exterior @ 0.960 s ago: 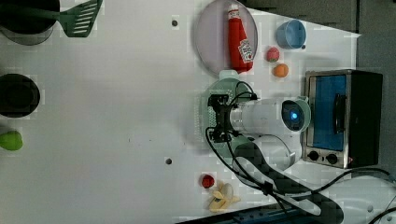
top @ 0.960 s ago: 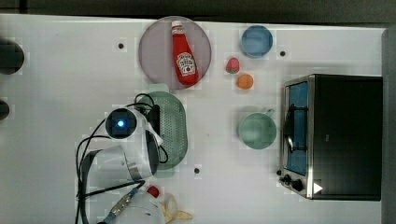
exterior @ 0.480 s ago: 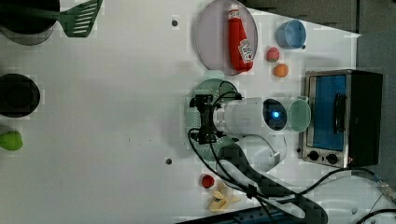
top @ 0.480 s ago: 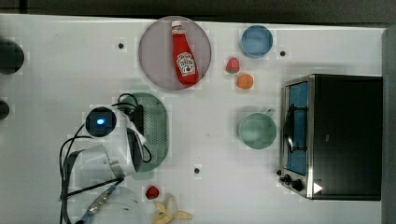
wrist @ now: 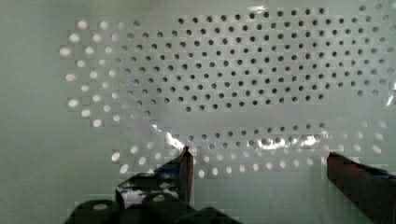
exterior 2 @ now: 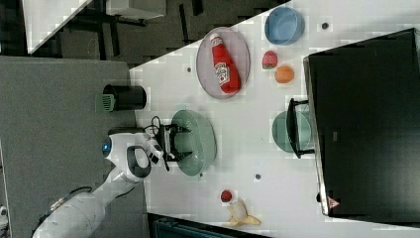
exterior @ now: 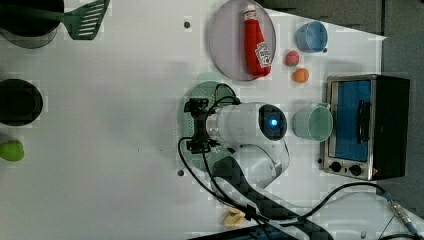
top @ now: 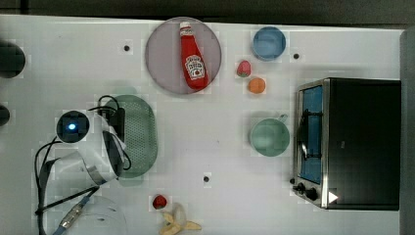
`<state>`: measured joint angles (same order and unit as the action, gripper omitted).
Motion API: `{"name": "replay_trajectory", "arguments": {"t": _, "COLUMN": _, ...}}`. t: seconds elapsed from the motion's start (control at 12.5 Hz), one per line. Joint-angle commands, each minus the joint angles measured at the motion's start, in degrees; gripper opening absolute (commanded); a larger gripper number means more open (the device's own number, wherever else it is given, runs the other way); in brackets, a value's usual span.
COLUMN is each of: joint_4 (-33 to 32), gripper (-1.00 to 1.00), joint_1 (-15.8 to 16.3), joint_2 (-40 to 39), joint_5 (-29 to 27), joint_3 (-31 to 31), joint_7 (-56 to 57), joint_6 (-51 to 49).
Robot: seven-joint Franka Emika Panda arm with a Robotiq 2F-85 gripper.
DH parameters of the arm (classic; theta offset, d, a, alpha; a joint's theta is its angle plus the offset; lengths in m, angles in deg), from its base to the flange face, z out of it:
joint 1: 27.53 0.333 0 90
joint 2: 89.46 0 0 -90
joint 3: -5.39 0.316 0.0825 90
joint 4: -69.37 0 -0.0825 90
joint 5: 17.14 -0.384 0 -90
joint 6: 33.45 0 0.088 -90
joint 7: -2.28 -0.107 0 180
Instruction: Drag strainer right to left.
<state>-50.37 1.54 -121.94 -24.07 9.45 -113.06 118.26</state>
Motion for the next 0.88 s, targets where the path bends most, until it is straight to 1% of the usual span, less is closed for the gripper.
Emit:
{"name": "replay_trajectory", "arguments": {"t": 0.08, "joint_4": 4.0, "gripper": 1.00, "joint_1": 4.0, "joint_2": -2.4, "joint_5": 0.2, "joint_3": -0.5, "joint_7": -5.1, "joint_6": -1.7}}
{"name": "replay_trajectory", "arguments": {"t": 0.4, "joint_4": 8.1, "gripper": 1.00, "joint_1": 5.9, "joint_2": -4.6, "joint_5": 0.1, "joint_3": -0.5, "joint_7": -9.0, "joint_6": -3.2}}
{"name": "replay_trajectory", "arguments": {"t": 0.56, "joint_4": 9.3, "gripper": 1.00, "joint_1": 6.7, "joint_2": -5.3, "joint_5": 0.0, "joint_3": -0.5, "joint_7": -9.1, "joint_6": -3.2}}
{"name": "replay_trajectory", "arguments": {"t": 0.88, "joint_4": 11.3, "gripper": 1.00, "joint_1": 8.2, "joint_2": -6.6, "joint_5": -2.6, "joint_3": -0.5, "joint_7": -9.2, "joint_6": -3.3}}
